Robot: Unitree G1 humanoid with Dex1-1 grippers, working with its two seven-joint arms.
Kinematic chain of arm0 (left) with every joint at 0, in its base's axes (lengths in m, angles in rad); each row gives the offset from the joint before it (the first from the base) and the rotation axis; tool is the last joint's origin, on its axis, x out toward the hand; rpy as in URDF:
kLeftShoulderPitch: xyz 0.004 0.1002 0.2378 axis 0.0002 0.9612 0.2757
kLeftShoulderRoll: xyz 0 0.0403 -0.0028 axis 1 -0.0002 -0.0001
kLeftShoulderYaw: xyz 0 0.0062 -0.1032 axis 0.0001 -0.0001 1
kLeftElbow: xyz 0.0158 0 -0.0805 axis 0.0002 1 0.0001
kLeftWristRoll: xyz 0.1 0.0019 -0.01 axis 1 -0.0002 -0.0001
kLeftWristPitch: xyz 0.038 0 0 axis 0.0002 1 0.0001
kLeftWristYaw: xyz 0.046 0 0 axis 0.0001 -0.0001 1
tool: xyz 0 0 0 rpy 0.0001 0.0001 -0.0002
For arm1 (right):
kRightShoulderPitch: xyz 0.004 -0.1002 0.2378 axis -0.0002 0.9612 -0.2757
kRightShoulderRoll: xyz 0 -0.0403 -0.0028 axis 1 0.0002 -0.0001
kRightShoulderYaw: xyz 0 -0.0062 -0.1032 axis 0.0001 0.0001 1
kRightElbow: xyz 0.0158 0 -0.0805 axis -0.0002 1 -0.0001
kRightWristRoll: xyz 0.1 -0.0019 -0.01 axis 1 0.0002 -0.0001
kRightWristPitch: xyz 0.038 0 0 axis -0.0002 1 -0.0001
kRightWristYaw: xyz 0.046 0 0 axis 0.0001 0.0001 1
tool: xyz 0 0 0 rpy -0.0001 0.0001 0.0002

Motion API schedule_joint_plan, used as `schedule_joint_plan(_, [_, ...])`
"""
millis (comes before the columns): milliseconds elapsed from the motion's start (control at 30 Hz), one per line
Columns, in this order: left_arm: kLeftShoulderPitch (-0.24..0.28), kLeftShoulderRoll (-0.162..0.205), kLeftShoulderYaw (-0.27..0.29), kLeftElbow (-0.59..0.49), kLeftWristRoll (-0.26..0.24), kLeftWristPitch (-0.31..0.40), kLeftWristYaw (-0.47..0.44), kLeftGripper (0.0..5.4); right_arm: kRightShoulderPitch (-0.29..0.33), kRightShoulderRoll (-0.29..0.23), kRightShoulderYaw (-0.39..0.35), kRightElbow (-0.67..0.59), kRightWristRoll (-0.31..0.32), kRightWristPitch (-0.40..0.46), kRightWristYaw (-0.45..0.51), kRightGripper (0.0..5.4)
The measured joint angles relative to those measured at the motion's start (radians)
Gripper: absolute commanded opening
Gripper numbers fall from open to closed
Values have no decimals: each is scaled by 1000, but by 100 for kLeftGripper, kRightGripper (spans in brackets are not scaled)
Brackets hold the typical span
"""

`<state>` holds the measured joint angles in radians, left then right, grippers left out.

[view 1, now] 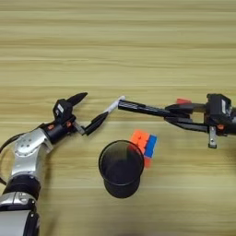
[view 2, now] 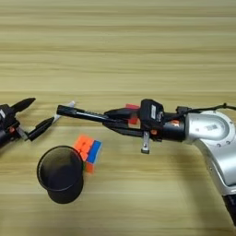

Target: Move the objects on the table

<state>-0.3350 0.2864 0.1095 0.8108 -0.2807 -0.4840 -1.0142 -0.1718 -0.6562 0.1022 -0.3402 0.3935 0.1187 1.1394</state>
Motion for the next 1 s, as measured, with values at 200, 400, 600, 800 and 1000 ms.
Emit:
schedule_joint_plan(200, [0,-2,-4,0,0,-2,9,540,-31,-47,47,-50,6,79,50,89])
schedule_joint_plan(400, [0,-2,-7,0,0,-3,10,540,-77,-66,117,-56,-8,137,91,89])
schedule_joint_plan(600, [0,-2,-8,-7,0,-3,10,540,-118,-91,170,-62,-22,182,122,89])
schedule_joint_plan(800, [1,-1,-9,-9,0,-2,11,540,-184,-118,219,-76,-60,208,166,89])
schedule_joint_plan(1000, [2,-1,-9,-9,0,-2,11,540,-286,-135,263,-91,-117,226,211,89])
